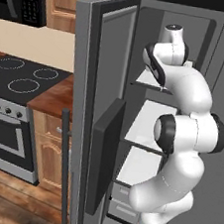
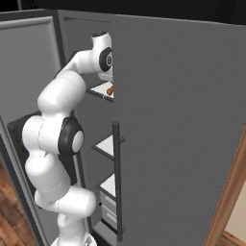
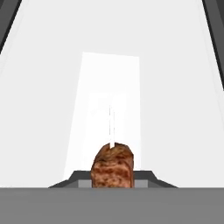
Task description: Store the kebab skewer in the freezer for long-term storage. Close the freezer door after placing the cooked food.
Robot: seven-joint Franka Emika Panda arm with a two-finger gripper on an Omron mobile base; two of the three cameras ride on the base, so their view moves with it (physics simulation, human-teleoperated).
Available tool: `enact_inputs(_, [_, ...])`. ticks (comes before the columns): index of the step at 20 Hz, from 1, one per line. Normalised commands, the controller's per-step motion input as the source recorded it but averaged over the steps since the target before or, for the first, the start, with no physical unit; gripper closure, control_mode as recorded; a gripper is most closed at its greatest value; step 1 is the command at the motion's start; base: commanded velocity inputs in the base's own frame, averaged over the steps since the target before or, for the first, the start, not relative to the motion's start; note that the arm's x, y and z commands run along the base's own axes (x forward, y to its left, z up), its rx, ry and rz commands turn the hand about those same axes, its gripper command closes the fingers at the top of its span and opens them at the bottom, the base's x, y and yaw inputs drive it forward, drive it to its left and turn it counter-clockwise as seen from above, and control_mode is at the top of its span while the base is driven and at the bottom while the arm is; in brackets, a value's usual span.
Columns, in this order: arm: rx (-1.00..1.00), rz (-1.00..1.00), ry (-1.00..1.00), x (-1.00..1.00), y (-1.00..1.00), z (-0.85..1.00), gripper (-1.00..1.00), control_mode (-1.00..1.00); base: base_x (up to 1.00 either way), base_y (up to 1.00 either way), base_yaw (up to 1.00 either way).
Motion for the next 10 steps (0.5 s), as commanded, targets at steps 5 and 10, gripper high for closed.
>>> enact_inputs(5, [0.00, 0.00, -0.03, 0.00, 0.00, -0.07, -1.00, -1.00, 0.00, 0.00, 0.00])
enact_inputs(10, [0.00, 0.00, -0.04, 0.00, 0.00, 0.00, -1.00, -1.00, 0.00, 0.00, 0.00])
